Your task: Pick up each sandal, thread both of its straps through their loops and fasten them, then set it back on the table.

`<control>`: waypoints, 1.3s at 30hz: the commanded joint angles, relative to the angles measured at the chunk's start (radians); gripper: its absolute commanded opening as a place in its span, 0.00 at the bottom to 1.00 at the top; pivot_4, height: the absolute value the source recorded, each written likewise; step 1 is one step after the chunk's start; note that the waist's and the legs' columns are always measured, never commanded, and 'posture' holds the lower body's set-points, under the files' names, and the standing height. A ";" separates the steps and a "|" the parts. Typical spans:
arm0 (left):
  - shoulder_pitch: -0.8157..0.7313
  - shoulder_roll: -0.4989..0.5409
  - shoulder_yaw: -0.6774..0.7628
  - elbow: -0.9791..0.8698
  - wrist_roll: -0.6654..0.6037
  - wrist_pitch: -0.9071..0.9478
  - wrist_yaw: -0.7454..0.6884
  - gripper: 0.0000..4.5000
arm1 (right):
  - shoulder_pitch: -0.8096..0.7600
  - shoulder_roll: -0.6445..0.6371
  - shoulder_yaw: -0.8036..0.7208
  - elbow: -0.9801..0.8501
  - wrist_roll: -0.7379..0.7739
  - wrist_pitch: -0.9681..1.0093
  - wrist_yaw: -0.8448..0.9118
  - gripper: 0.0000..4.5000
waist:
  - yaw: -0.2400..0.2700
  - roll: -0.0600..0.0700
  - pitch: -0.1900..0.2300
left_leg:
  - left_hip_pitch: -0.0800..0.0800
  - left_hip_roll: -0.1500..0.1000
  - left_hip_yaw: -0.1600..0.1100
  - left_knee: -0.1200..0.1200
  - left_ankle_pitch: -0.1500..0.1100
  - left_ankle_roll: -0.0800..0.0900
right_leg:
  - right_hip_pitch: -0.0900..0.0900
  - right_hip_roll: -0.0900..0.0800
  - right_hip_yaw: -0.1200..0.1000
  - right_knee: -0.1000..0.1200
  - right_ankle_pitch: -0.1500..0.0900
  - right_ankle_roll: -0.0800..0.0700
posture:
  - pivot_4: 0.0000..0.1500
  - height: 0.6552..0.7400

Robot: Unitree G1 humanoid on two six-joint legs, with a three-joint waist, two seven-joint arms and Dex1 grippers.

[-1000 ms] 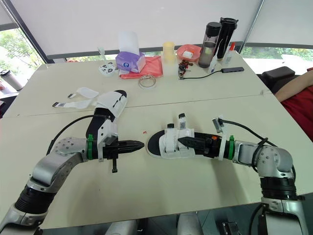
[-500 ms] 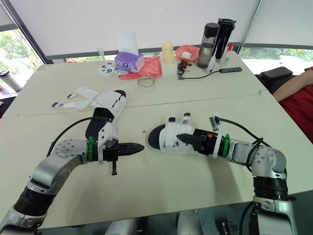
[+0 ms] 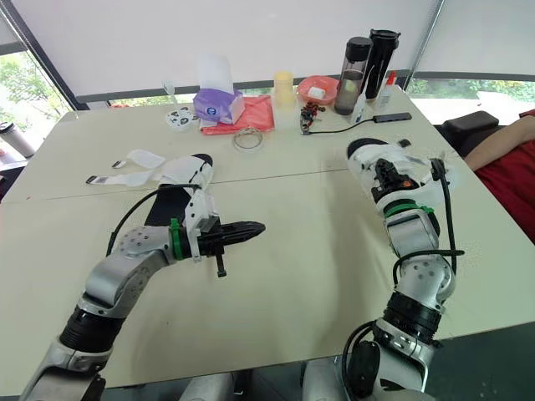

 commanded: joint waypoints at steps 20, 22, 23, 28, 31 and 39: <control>0.008 -0.036 0.003 0.038 0.042 -0.052 0.052 0.00 | -0.070 -0.077 -0.056 0.239 0.038 -0.102 -0.085 0.99 | -0.014 0.002 0.000 | 0.006 0.001 0.002 0.000 0.000 0.001 | 0.002 0.001 0.001 0.008 -0.001 -0.001 | 1.00 1.00; 0.023 -0.026 0.010 0.028 0.043 -0.049 0.056 0.00 | -0.034 -0.081 -0.035 0.180 0.057 -0.059 -0.079 0.99 | -0.012 0.002 0.000 | 0.006 0.002 0.002 0.000 0.000 0.001 | 0.002 0.001 0.001 0.008 -0.001 -0.002 | 1.00 1.00; 0.036 -0.017 0.018 0.017 0.041 -0.041 0.059 0.00 | 0.011 -0.089 -0.007 0.110 0.079 -0.014 -0.046 0.99 | -0.011 0.002 0.000 | 0.006 0.001 0.002 0.000 0.000 0.001 | 0.002 0.001 0.001 0.008 -0.001 -0.002 | 1.00 1.00; 0.078 0.008 0.040 -0.012 0.027 -0.020 0.076 0.00 | 0.201 -0.142 0.087 -0.123 0.187 0.133 0.079 0.99 | -0.012 0.002 0.000 | 0.006 0.003 -0.001 0.000 0.000 0.001 | 0.002 0.001 0.001 0.009 -0.003 -0.003 | 1.00 1.00; 0.082 0.016 0.082 -0.023 0.025 0.001 0.122 0.00 | 0.384 -0.264 0.142 -0.280 0.248 0.253 0.236 0.99 | -0.009 0.002 0.000 | 0.007 0.003 -0.001 0.000 0.000 0.001 | 0.002 0.001 0.002 0.009 -0.004 -0.006 | 1.00 1.00; 0.084 0.067 0.232 -0.107 0.006 0.060 0.244 0.21 | 0.596 -0.563 0.223 -0.506 0.380 0.359 0.610 1.00 | -0.010 0.000 0.001 | 0.007 0.004 0.000 0.001 0.000 0.001 | 0.004 0.000 0.002 0.007 -0.007 -0.005 | 1.00 1.00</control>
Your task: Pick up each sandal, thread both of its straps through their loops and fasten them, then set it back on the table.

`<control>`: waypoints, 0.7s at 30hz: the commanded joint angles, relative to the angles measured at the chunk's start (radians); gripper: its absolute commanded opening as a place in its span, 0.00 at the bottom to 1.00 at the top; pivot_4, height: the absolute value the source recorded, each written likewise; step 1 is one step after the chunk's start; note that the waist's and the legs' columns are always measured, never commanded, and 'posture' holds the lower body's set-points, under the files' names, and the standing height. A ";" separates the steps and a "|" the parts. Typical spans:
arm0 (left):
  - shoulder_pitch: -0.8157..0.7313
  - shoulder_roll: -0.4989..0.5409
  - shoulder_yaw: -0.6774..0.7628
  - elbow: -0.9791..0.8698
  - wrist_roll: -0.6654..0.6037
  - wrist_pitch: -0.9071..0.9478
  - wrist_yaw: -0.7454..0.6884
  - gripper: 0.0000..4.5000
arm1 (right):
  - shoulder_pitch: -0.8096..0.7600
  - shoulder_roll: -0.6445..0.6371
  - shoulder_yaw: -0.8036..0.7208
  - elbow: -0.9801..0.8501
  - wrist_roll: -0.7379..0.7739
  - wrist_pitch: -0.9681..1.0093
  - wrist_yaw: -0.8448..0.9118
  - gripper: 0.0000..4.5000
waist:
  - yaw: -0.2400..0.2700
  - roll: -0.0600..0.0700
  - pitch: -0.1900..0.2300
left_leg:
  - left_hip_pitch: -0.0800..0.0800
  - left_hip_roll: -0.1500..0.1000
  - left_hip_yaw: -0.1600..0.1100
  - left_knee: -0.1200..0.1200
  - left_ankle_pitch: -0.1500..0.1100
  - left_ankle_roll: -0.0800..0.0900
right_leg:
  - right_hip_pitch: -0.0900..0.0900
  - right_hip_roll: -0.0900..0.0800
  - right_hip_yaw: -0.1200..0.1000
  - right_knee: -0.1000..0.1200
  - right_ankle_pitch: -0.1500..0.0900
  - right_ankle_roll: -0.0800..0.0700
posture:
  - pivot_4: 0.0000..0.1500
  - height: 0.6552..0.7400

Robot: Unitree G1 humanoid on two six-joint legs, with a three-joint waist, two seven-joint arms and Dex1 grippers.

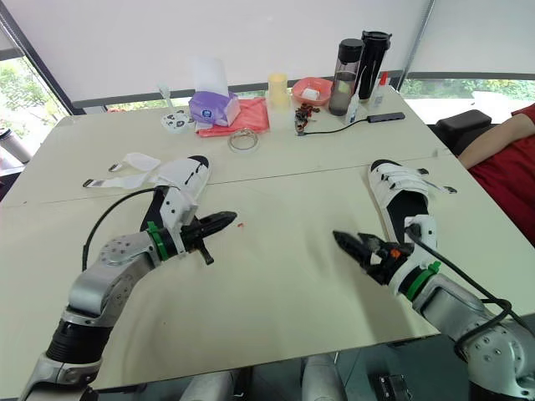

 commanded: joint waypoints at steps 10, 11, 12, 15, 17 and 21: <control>-0.036 0.303 0.029 0.083 0.405 -0.293 0.148 0.99 | -0.255 -0.121 0.306 -0.112 -0.179 -0.092 0.239 1.00 | 0.007 -0.005 0.002 | -0.002 -0.001 0.001 0.000 0.000 0.000 | 0.000 0.000 -0.001 -0.006 0.002 -0.003 | 1.00 1.00; -0.050 0.317 0.008 0.120 0.459 -0.343 0.179 0.99 | -0.272 -0.109 0.329 -0.100 -0.204 -0.106 0.243 1.00 | 0.012 -0.006 0.001 | -0.002 -0.001 0.001 -0.001 0.000 0.000 | 0.000 0.001 -0.001 -0.007 0.002 -0.004 | 1.00 1.00; -0.063 0.332 -0.014 0.161 0.526 -0.396 0.221 0.99 | -0.283 -0.098 0.348 -0.091 -0.223 -0.118 0.248 1.00 | 0.017 -0.006 0.001 | -0.002 0.000 0.000 -0.001 0.000 -0.001 | 0.000 0.000 -0.002 -0.009 0.002 -0.004 | 1.00 1.00; -0.083 0.356 -0.056 0.248 0.643 -0.531 0.278 0.99 | -0.301 -0.071 0.382 -0.070 -0.270 -0.144 0.259 1.00 | 0.034 -0.006 0.001 | -0.006 -0.001 -0.001 -0.002 0.000 -0.001 | -0.001 0.000 -0.002 -0.013 0.002 -0.003 | 1.00 1.00; -0.094 0.368 -0.072 0.296 0.707 -0.593 0.316 0.99 | -0.306 -0.059 0.403 -0.061 -0.305 -0.160 0.264 1.00 | 0.035 -0.008 0.002 | -0.008 -0.002 -0.002 -0.001 0.000 0.000 | -0.003 -0.001 -0.002 -0.013 0.005 0.001 | 1.00 1.00; -0.136 0.372 -0.122 0.397 0.834 -0.672 0.379 0.99 | -0.313 -0.029 0.423 -0.037 -0.363 -0.194 0.263 1.00 | 0.031 -0.009 0.003 | -0.008 -0.002 -0.001 -0.002 -0.001 0.000 | -0.004 -0.001 -0.002 -0.012 0.005 0.002 | 1.00 1.00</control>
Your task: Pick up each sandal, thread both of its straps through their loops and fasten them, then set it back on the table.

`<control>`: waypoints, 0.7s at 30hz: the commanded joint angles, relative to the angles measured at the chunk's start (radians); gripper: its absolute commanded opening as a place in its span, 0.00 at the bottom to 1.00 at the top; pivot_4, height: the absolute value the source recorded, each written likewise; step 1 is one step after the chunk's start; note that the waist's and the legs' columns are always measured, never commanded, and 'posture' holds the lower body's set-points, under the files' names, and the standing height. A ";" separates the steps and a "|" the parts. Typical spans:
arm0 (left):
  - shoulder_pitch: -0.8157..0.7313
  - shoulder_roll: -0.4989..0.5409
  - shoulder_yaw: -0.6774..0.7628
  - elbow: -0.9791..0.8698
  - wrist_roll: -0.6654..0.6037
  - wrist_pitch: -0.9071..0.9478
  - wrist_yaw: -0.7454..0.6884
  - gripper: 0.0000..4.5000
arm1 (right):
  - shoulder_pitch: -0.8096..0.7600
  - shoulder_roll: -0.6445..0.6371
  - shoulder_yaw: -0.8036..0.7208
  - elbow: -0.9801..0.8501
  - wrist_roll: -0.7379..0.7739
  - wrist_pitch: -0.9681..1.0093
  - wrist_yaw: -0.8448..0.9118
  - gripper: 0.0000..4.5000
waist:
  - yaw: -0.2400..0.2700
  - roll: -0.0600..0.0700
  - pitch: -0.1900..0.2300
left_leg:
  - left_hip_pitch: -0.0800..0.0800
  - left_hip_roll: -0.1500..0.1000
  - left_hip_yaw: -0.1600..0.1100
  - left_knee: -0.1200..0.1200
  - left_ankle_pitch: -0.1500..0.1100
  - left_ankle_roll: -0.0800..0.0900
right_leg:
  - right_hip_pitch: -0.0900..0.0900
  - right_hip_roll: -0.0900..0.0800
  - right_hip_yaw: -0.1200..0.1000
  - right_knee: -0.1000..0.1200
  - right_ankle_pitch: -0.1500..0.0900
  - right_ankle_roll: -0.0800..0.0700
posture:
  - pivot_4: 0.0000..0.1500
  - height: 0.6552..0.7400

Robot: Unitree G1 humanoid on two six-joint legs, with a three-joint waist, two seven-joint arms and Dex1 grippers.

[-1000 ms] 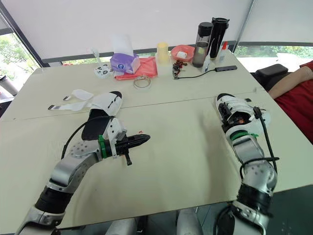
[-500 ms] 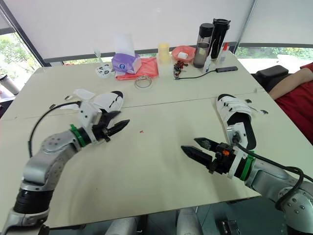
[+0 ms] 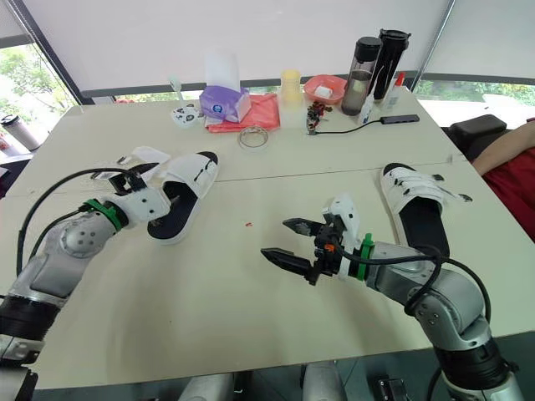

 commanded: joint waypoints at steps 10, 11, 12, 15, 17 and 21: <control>-0.298 -0.072 -0.147 0.429 0.236 -0.174 0.175 0.99 | -0.021 0.079 -0.015 0.000 -0.072 -0.043 -0.030 1.00 | -0.002 0.000 0.000 | 0.001 -0.001 0.001 0.002 0.001 -0.001 | 0.001 0.002 -0.003 0.005 0.001 0.002 | 1.00 1.00; -0.320 -0.079 -0.155 0.465 0.243 -0.182 0.183 0.99 | -0.018 0.079 -0.018 -0.002 -0.074 -0.043 -0.034 1.00 | -0.003 0.000 0.000 | 0.001 -0.001 0.001 0.002 0.001 -0.001 | 0.001 0.002 -0.003 0.005 0.001 0.003 | 1.00 1.00; -0.344 -0.087 -0.163 0.506 0.247 -0.190 0.191 0.99 | -0.015 0.081 -0.020 -0.005 -0.075 -0.044 -0.038 1.00 | -0.004 -0.001 0.000 | 0.001 -0.002 0.001 0.002 0.001 -0.001 | 0.001 0.002 -0.003 0.006 0.001 0.003 | 1.00 1.00; -0.409 -0.120 -0.186 0.623 0.254 -0.222 0.221 0.99 | -0.007 0.089 -0.022 -0.012 -0.082 -0.047 -0.051 1.00 | -0.004 -0.001 0.000 | 0.001 -0.002 0.001 0.002 0.001 -0.001 | 0.000 0.002 -0.003 0.008 0.001 0.003 | 1.00 1.00; -0.450 -0.140 -0.210 0.692 0.274 -0.250 0.250 0.88 | -0.004 0.096 -0.022 -0.015 -0.086 -0.049 -0.060 1.00 | -0.003 -0.001 0.000 | 0.002 -0.002 0.001 0.003 0.001 -0.001 | 0.000 0.002 -0.003 0.009 0.001 0.003 | 1.00 1.00; -0.504 -0.170 -0.248 0.793 0.299 -0.282 0.291 0.48 | -0.008 0.111 -0.023 -0.013 -0.090 -0.051 -0.073 1.00 | -0.004 -0.001 0.000 | 0.002 -0.002 0.001 0.006 0.001 -0.001 | 0.000 0.002 -0.003 0.012 0.001 0.003 | 1.00 1.00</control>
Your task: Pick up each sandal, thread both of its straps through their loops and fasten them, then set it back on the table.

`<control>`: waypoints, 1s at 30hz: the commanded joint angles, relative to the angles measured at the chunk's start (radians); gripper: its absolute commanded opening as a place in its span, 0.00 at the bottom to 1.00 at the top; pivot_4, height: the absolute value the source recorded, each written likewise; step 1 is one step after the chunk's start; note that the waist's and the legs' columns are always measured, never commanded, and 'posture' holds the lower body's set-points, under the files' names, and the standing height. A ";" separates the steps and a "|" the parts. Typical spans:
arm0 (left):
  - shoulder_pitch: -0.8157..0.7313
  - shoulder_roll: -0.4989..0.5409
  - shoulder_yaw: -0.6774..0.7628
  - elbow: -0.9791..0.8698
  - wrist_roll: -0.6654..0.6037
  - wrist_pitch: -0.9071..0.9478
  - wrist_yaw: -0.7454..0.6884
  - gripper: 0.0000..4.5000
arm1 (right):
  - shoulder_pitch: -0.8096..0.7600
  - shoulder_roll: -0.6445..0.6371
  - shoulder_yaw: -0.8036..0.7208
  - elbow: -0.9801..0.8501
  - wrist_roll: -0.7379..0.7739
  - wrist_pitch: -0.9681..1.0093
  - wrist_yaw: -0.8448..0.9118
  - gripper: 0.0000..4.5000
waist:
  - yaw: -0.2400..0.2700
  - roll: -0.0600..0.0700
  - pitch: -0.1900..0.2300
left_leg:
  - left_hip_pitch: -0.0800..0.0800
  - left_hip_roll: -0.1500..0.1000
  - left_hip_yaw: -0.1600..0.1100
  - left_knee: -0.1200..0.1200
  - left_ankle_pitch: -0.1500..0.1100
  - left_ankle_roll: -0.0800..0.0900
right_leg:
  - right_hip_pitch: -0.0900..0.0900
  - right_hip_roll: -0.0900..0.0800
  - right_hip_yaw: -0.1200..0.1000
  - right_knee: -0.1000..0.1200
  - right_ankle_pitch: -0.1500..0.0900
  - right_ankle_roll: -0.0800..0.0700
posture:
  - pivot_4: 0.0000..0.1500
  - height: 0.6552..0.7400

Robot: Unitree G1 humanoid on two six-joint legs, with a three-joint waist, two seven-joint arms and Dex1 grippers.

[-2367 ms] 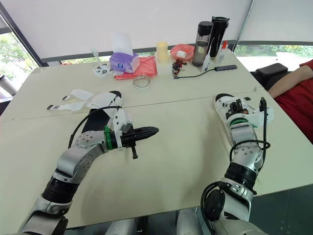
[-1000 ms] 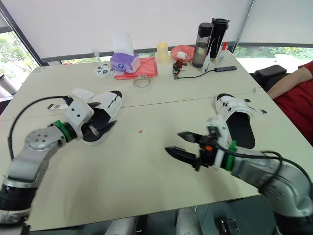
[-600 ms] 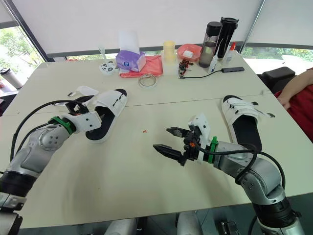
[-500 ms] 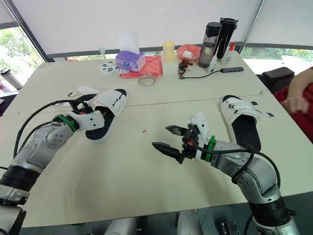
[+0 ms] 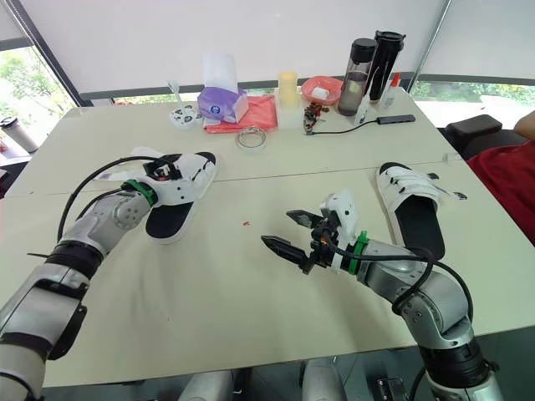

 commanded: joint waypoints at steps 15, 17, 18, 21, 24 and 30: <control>-0.115 0.097 -0.145 0.039 0.206 -0.225 0.242 0.00 | 0.002 0.009 -0.051 -0.022 -0.025 -0.027 -0.002 1.00 | -0.003 -0.001 0.001 | 0.002 0.000 0.000 0.005 0.000 0.000 | 0.001 0.000 0.000 0.004 0.000 0.000 | 1.00 1.00; -0.146 0.132 -0.187 0.027 0.257 -0.335 0.294 0.00 | 0.007 -0.007 -0.066 -0.010 -0.028 -0.029 0.014 1.00 | -0.002 -0.002 0.001 | 0.001 0.000 0.000 0.005 0.000 0.000 | 0.001 0.000 0.000 0.004 0.000 0.000 | 1.00 1.00; -0.160 0.145 -0.206 0.024 0.282 -0.377 0.320 0.00 | 0.010 -0.013 -0.072 -0.005 -0.030 -0.031 0.021 1.00 | -0.001 -0.003 0.002 | 0.001 0.000 0.000 0.005 0.000 0.000 | 0.001 0.000 0.000 0.004 0.000 0.000 | 1.00 1.00; -0.220 0.176 -0.272 -0.002 0.379 -0.539 0.435 0.00 | 0.028 -0.052 -0.100 0.022 -0.043 -0.043 0.059 1.00 | 0.004 -0.004 0.002 | 0.000 0.000 0.000 0.005 0.000 0.000 | 0.001 0.000 0.000 0.003 0.000 0.000 | 1.00 1.00; -0.261 0.168 -0.334 -0.046 0.472 -0.654 0.542 0.00 | 0.046 -0.080 -0.133 0.041 -0.048 -0.052 0.082 1.00 | 0.006 -0.005 0.003 | -0.001 -0.001 0.000 0.006 0.000 0.000 | 0.001 0.000 0.000 0.003 0.000 0.001 | 1.00 1.00; -0.249 0.137 -0.402 -0.185 0.613 -0.731 0.737 0.00 | 0.095 -0.092 -0.186 0.030 -0.048 -0.057 0.089 1.00 | 0.000 -0.005 0.003 | -0.001 -0.001 0.000 0.008 0.000 0.000 | 0.002 -0.001 0.000 0.003 0.001 0.002 | 1.00 1.00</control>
